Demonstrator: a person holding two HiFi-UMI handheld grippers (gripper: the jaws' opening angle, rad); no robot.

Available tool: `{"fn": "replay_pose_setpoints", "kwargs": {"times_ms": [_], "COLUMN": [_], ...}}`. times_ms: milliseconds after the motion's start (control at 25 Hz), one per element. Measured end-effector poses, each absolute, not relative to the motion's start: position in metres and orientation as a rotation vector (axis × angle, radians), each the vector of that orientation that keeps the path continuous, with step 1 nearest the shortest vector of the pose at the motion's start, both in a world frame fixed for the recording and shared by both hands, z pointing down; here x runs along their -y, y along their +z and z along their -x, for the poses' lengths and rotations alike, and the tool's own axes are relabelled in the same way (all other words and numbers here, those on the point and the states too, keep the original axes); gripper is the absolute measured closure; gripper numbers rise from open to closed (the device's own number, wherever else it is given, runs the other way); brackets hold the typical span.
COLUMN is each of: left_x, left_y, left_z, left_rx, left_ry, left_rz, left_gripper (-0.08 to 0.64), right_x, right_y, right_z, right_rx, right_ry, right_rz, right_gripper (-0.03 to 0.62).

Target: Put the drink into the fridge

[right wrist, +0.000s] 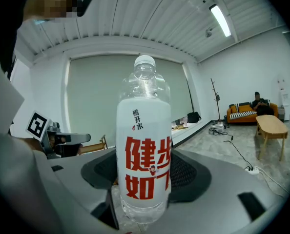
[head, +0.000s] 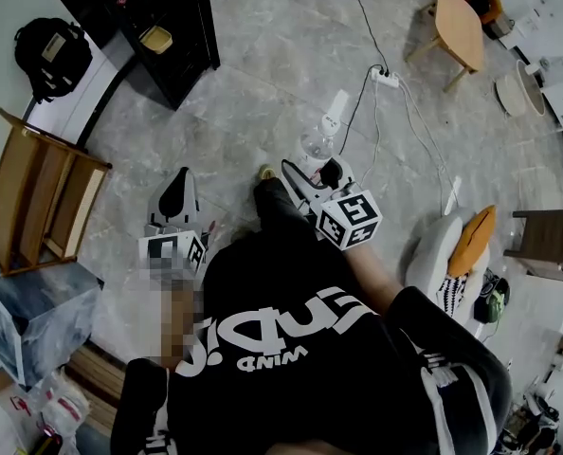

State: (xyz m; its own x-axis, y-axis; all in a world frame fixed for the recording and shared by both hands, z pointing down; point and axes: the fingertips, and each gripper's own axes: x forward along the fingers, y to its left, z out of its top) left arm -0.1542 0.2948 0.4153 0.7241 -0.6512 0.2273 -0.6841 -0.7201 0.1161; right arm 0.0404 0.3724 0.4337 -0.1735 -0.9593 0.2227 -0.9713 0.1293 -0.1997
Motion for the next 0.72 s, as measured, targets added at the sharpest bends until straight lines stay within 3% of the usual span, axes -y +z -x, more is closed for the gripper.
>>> {"fn": "replay_pose_setpoints", "kwargs": {"times_ms": [720], "left_x": [-0.137], "left_y": [0.422], "left_z": [0.102], "left_rx": [1.128], "left_ry": [0.211], "left_rz": [-2.697], "left_gripper": [0.552], "right_x": [-0.186], "right_y": [0.438], "right_z": [-0.087], "right_rx": [2.464], "right_ry": [0.461], "right_rz": [-1.924], "right_gripper": [0.291]}}
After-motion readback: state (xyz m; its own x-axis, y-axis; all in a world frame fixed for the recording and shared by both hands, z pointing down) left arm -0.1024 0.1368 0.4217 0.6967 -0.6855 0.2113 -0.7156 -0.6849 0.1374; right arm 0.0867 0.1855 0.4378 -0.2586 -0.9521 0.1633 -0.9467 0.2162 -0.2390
